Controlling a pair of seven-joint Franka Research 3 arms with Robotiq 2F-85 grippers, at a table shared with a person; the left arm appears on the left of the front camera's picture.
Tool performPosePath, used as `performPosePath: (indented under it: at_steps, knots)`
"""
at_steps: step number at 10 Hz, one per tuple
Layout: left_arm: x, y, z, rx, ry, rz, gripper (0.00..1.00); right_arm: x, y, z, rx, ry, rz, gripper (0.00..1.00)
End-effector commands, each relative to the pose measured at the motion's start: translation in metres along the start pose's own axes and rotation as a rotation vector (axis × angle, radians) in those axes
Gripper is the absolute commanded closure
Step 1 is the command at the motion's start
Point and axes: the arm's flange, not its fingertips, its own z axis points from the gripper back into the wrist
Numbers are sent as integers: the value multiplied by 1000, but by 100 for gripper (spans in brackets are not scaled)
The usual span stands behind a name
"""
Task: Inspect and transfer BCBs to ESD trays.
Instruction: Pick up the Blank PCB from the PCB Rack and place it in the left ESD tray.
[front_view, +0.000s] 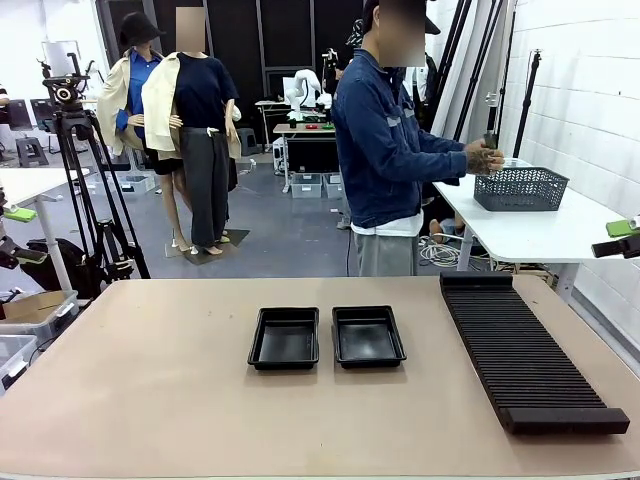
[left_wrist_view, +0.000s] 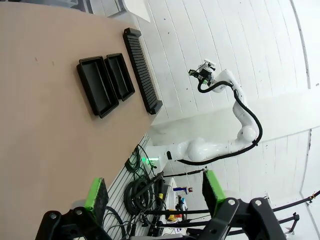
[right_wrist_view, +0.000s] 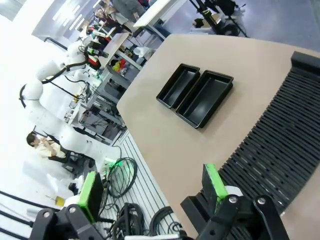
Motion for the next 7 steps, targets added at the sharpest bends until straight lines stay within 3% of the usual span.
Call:
performPosePath:
  at_steps: [1, 7]
  knots:
    - [-1, 0, 1, 6, 0, 3, 0, 0, -1, -2, 13, -10, 6, 0]
    - [-1, 0, 1, 6, 0, 3, 0, 0, -1, -2, 13, -10, 6, 0]
